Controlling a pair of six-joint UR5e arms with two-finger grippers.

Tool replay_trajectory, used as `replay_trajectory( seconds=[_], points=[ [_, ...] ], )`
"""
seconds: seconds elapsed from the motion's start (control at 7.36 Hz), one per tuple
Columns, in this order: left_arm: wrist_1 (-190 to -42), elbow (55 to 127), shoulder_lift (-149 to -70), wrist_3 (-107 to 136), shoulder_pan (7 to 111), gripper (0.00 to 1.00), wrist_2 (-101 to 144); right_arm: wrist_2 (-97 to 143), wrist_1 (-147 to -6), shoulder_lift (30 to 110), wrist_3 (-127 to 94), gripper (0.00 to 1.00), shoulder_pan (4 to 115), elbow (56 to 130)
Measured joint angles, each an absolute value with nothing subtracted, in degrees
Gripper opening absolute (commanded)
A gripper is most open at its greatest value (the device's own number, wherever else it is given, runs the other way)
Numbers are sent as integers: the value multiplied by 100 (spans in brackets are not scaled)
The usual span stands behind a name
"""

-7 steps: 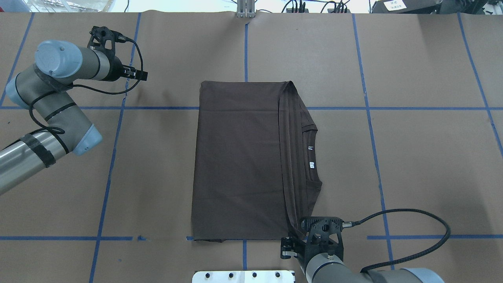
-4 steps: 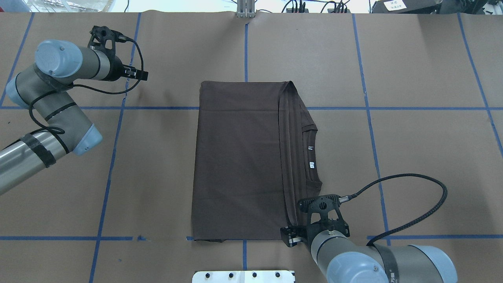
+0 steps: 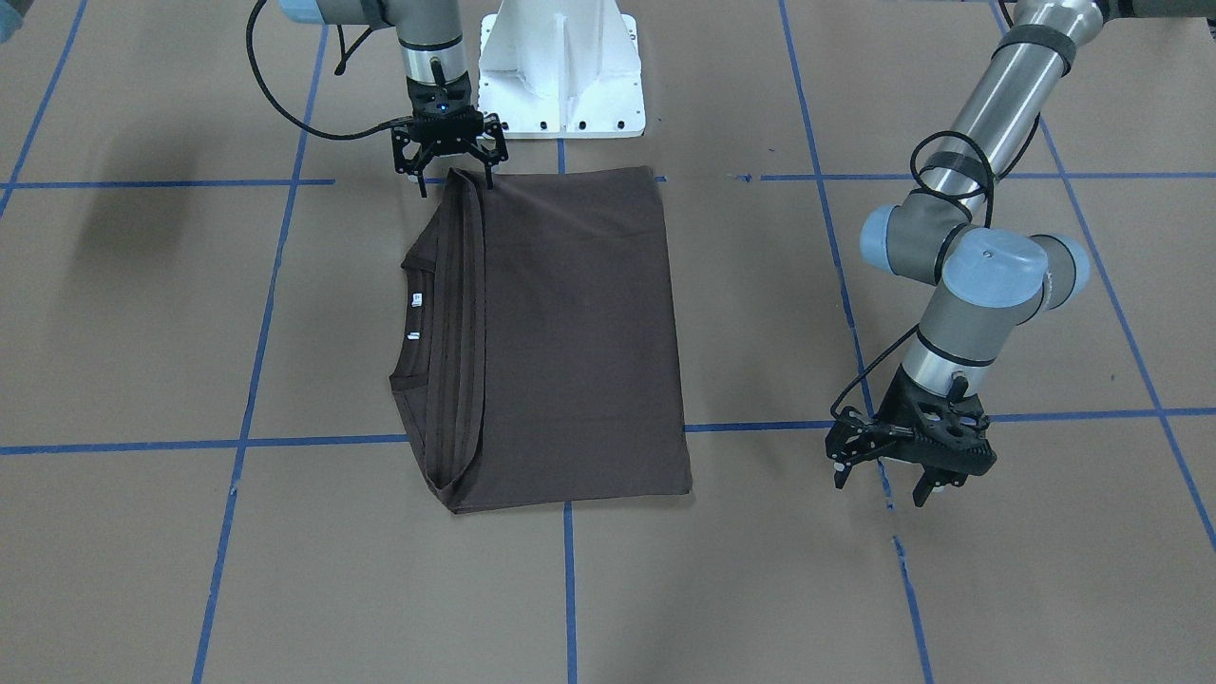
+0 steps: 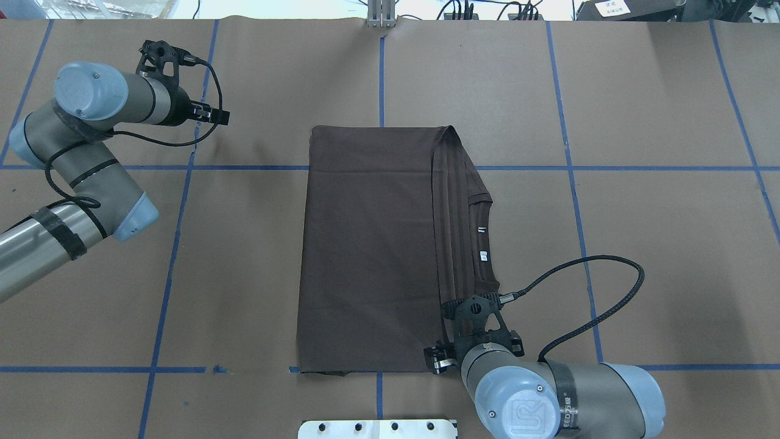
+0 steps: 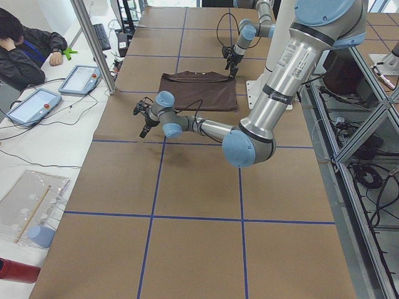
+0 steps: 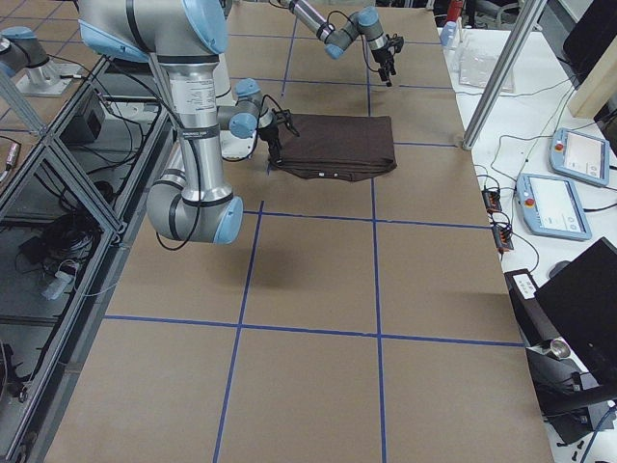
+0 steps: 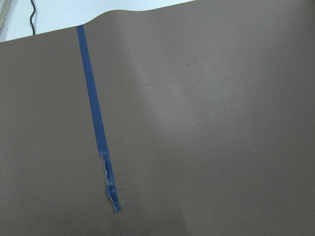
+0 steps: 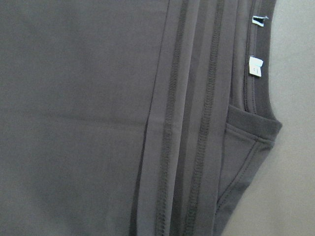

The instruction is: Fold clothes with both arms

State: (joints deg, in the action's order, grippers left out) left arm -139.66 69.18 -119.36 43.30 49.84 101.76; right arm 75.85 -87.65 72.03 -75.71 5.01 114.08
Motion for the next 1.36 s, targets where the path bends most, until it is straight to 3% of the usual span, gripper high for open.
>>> replay_trajectory(
  seconds=[1.36],
  points=[
    [-13966,6917,-11936,4324,4975,100,10178,8188,-9830,7407,-7177,100,1043,11553]
  ],
)
